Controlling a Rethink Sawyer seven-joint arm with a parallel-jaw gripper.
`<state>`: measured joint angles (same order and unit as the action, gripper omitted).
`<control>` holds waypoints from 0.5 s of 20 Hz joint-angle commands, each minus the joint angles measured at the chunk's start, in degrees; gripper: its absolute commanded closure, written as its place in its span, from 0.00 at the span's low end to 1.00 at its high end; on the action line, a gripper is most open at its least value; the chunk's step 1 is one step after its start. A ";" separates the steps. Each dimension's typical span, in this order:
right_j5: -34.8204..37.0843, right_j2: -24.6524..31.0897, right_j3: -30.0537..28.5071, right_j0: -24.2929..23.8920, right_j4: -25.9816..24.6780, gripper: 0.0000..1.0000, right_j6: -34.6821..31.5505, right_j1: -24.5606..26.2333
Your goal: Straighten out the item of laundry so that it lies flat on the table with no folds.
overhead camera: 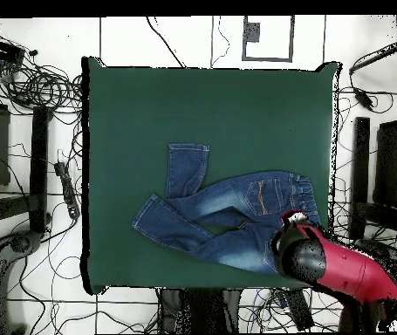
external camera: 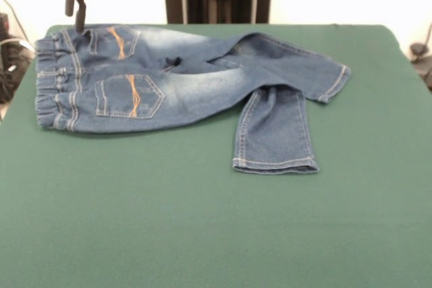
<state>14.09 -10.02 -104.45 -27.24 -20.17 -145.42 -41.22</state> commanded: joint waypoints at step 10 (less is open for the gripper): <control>9.22 1.52 15.49 9.99 10.39 0.00 -8.36 12.75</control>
<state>16.83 -10.77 -95.15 -21.39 -14.74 -145.42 -35.66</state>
